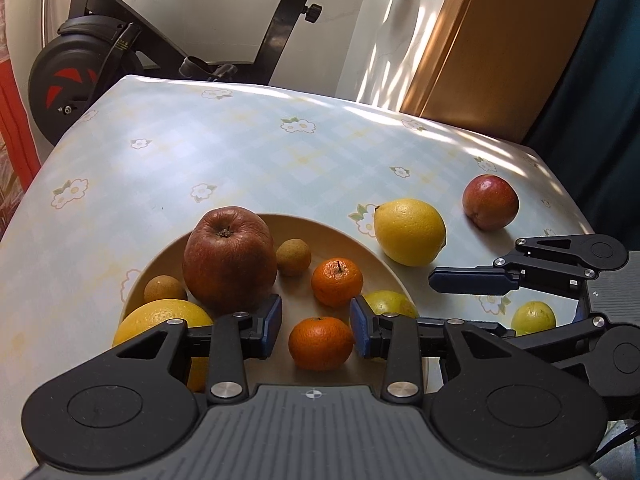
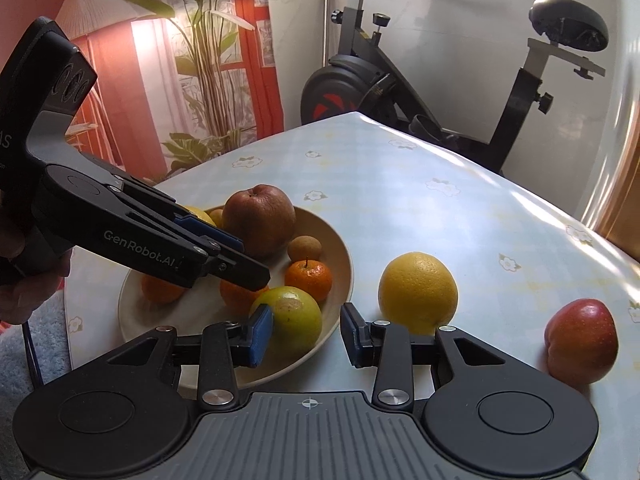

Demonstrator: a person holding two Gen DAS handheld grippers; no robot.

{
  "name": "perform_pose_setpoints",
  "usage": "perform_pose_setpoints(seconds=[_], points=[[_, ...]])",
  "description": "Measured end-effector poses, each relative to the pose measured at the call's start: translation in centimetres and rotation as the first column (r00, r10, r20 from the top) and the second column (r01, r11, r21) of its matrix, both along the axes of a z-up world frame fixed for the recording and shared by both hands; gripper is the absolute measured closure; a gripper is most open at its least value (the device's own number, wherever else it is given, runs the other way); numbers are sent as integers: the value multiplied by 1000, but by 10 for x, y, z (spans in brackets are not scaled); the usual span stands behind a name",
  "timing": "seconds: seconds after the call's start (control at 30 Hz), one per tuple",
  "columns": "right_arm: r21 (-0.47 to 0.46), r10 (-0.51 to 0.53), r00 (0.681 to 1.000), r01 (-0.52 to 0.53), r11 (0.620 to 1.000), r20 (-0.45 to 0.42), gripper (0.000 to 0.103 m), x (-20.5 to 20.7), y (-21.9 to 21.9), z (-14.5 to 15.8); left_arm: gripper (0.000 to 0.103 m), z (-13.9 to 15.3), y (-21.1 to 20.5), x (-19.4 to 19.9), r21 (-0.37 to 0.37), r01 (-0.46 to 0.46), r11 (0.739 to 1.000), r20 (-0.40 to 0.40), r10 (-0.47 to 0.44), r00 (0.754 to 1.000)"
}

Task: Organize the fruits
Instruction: 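Lift both grippers away from the plate toward the loose fruits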

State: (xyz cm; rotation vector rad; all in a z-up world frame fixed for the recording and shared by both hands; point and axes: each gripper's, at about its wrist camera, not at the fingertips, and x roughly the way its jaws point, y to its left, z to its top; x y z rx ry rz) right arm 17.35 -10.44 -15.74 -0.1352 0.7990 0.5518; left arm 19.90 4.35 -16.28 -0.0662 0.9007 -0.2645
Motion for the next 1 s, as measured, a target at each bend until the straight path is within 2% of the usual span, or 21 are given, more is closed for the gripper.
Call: perform_pose_setpoints(seconds=[0.17, 0.37, 0.6, 0.83, 1.0], points=[[68, -76, 997, 74, 995, 27, 68, -12, -19, 7, 63, 10, -1, -9, -34, -34, 999, 45, 36, 998], [120, -184, 981, 176, 977, 56, 68, -34, -47, 13, 63, 17, -10, -24, -30, -62, 998, 101, 65, 993], [105, -266, 961, 258, 960, 72, 68, -60, -79, 18, 63, 21, -25, -35, -54, -54, 997, 129, 60, 990], [72, -328, 942, 323, 944, 75, 67, -89, -102, 18, 64, 20, -34, -45, -61, -40, 997, 122, 47, 991], [70, -361, 930, 356, 932, 72, 67, -105, -112, 15, 63, 17, -49, -52, -69, 1, 998, 110, 7, 994]])
